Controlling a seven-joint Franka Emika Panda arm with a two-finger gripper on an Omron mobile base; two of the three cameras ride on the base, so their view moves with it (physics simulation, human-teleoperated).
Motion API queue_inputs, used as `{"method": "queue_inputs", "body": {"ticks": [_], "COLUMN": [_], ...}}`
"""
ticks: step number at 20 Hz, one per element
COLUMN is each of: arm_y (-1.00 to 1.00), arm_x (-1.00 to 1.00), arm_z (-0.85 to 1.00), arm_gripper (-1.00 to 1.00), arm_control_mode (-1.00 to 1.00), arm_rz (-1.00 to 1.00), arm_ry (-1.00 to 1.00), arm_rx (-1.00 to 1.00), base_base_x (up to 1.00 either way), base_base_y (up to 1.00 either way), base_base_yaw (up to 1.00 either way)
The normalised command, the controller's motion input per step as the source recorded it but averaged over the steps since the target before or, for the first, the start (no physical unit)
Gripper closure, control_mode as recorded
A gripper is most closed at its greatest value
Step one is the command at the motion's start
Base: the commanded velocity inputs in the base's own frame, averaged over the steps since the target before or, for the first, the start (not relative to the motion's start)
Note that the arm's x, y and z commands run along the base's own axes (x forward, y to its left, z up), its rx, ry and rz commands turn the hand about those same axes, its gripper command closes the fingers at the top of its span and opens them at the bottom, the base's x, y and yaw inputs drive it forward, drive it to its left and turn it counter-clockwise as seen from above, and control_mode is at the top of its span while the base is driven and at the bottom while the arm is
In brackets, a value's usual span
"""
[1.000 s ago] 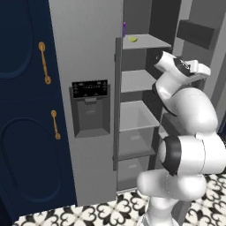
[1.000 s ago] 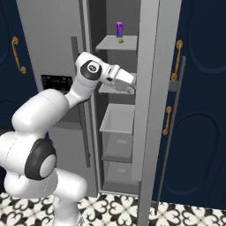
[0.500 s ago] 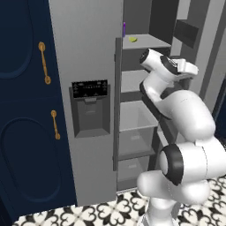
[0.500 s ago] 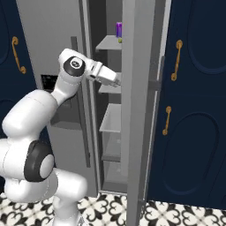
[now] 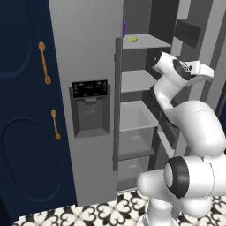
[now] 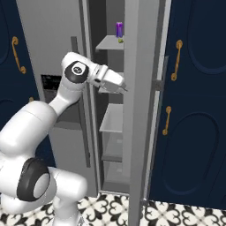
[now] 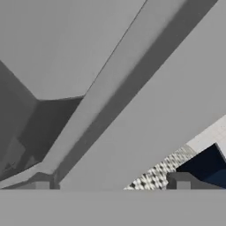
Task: Grab a lemon wedge from the fridge and one ice cube from the ice bowl, and put them in the glass of lemonade.
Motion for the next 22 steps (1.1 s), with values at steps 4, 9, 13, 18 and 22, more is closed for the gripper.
{"method": "queue_inputs", "body": {"ticks": [4,9,13,18,22], "arm_y": [0.11,-0.42,-1.0,-0.6,0.19], "arm_x": [0.0,0.03,0.0,-0.04,-0.38], "arm_z": [0.29,0.09,0.0,0.01,0.07], "arm_gripper": [-1.0,-1.0,-1.0,-1.0,-1.0], "arm_control_mode": [-1.0,-1.0,-1.0,-1.0,-1.0], "arm_rz": [-0.03,-0.05,-0.08,-0.03,0.0], "arm_ry": [0.02,0.03,0.04,0.01,-0.04], "arm_rx": [0.0,0.0,0.0,0.04,0.01], "base_base_x": [0.0,0.0,0.0,0.0,0.0], "base_base_y": [0.0,0.0,0.0,0.0,0.0], "base_base_yaw": [0.0,0.0,0.0,0.0,0.0]}}
